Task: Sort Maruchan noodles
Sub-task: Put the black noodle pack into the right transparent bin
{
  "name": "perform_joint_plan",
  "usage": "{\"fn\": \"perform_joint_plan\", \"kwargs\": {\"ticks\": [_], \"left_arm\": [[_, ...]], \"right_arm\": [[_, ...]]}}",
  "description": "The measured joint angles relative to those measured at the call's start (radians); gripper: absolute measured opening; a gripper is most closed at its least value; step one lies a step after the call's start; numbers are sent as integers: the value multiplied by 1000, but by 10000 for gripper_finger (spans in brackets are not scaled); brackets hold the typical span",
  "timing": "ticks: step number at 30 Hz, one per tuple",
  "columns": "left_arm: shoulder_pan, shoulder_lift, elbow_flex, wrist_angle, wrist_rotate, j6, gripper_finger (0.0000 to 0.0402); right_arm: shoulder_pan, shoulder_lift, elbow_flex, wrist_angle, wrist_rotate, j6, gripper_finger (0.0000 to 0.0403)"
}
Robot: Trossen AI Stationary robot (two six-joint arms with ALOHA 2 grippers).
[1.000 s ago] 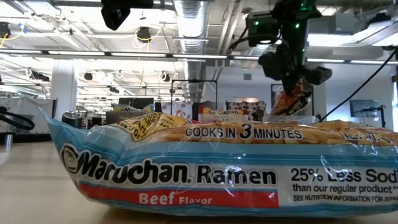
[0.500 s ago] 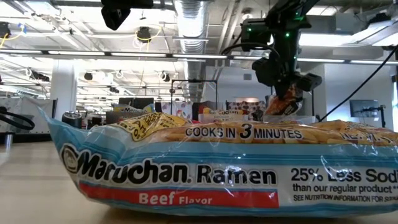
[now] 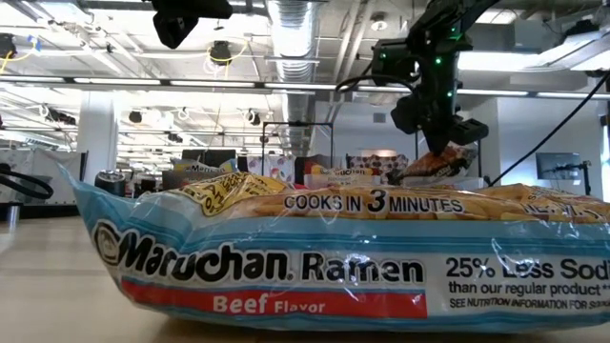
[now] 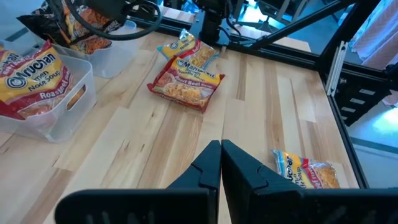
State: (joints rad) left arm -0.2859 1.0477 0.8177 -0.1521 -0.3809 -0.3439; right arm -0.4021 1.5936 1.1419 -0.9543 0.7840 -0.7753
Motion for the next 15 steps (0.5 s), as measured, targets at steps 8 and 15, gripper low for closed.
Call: {"fn": "perform_joint_plan", "kwargs": {"ticks": [8,15], "left_arm": [[0,0,0,0,0,0,0],[3,0,0,0,0,-8,0]], "right_arm": [[-7,0,0,-1,0,46,80],[-11,0,0,-2,0,86,81]]}}
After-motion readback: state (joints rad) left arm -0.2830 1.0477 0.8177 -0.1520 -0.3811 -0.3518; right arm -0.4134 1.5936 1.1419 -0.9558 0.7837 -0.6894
